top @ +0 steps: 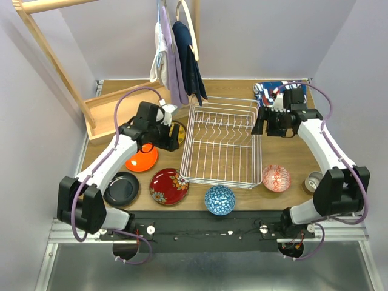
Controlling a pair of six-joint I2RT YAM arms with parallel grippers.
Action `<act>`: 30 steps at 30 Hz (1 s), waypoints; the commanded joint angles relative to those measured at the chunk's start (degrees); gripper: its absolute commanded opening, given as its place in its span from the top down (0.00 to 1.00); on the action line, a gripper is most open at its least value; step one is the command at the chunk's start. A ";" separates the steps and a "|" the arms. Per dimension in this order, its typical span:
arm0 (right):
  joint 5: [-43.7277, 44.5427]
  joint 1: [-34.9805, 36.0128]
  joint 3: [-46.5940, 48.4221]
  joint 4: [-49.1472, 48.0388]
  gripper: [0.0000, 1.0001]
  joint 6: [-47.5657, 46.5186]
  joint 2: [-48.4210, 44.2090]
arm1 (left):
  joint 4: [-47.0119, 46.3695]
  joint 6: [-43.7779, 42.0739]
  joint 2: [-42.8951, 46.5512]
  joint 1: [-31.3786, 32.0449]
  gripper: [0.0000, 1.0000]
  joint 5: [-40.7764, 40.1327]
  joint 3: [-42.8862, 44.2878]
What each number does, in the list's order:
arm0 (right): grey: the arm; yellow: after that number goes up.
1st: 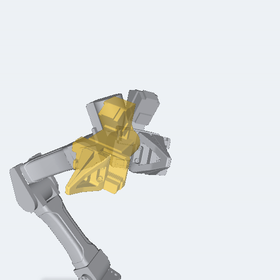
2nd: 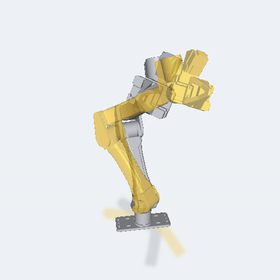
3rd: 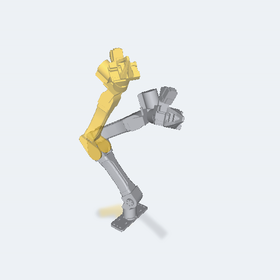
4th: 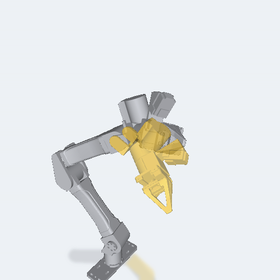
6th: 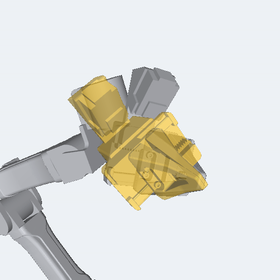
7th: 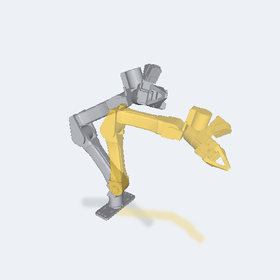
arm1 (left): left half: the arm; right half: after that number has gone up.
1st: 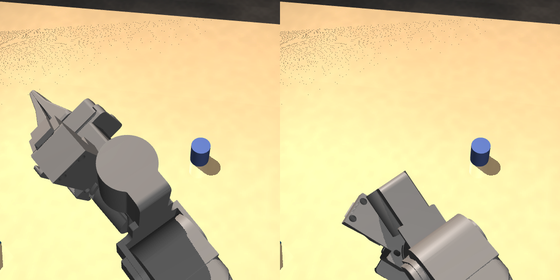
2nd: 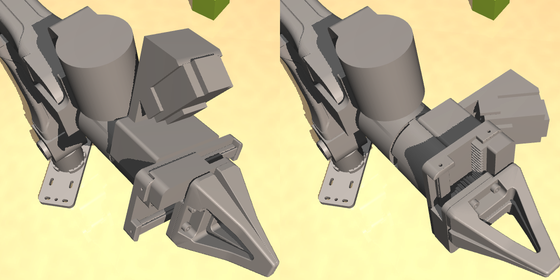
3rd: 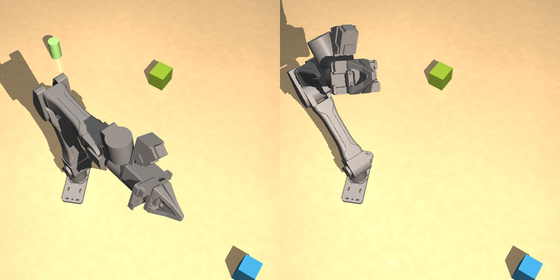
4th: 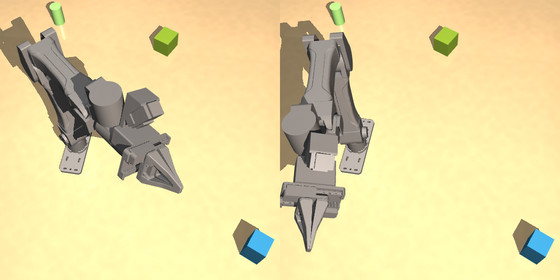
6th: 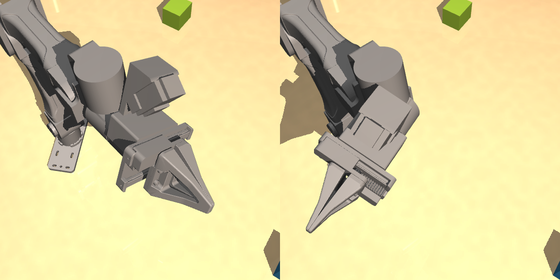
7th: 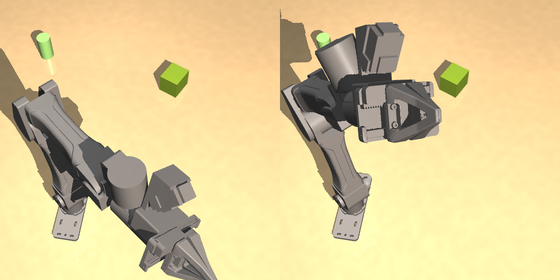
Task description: Load the mixed dishes into the dish rack
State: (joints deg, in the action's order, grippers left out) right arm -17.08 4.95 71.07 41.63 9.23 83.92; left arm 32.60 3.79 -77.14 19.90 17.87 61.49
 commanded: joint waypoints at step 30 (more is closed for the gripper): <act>14.89 0.59 3.11 -6.29 0.99 -2.29 11.00 | -3.94 2.01 -11.01 10.07 0.39 3.49 4.95</act>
State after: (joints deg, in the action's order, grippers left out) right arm -4.99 5.67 74.19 39.86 7.99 94.28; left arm 31.90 4.60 -86.74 28.82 20.21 63.37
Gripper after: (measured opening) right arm 0.018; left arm 0.597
